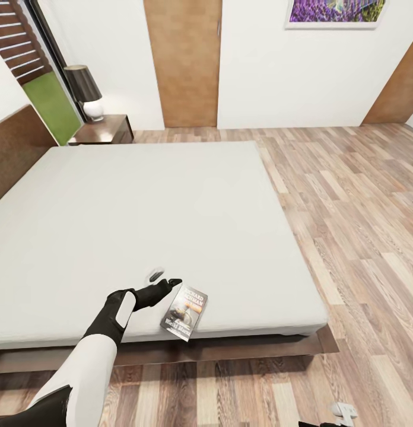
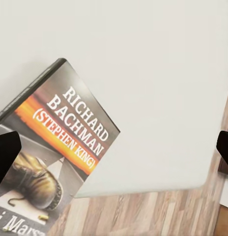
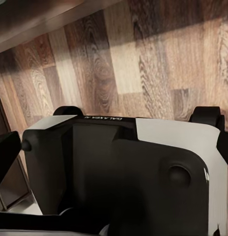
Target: In the bedroom, move the book from the bed onto either nightstand, and place the two sandals side by side next to the bed.
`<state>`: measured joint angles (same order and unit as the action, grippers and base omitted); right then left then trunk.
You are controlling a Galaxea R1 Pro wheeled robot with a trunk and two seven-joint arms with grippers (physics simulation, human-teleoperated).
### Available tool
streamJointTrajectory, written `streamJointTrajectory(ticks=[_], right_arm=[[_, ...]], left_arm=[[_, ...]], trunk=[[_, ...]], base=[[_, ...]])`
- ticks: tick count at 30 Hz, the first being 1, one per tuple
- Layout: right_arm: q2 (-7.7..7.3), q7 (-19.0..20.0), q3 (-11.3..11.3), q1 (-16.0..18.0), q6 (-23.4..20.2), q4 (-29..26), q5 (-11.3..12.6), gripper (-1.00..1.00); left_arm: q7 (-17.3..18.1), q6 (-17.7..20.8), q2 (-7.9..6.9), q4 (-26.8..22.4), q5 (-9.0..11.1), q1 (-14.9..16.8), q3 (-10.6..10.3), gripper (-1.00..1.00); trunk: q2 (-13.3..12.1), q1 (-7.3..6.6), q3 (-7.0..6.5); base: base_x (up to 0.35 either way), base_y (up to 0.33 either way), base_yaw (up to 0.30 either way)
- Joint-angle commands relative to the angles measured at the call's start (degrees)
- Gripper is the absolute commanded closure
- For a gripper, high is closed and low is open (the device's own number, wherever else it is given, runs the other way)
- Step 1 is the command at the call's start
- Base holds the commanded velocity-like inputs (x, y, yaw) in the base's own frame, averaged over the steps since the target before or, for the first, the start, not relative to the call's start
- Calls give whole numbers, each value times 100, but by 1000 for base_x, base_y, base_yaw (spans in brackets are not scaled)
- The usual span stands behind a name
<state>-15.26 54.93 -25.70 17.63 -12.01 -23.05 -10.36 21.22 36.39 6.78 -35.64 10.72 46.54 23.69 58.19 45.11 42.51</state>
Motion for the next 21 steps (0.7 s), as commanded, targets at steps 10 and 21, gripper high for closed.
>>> streamJointTrajectory(ticks=[10, 21], right_arm=[[5, 41, -49, 4, -49, -8, -45, -100], [5, 38, -49, 4, -48, -8, -45, -100]], left_arm=[[26, 57, 7, -4, 9, 4, 39, -100], [305, 61, 5, -4, 9, 4, 39, -100]], trunk=[[-399, -220, -176], [-840, -461, -373]], base=[[0, 0, 0], [0, 0, 0]])
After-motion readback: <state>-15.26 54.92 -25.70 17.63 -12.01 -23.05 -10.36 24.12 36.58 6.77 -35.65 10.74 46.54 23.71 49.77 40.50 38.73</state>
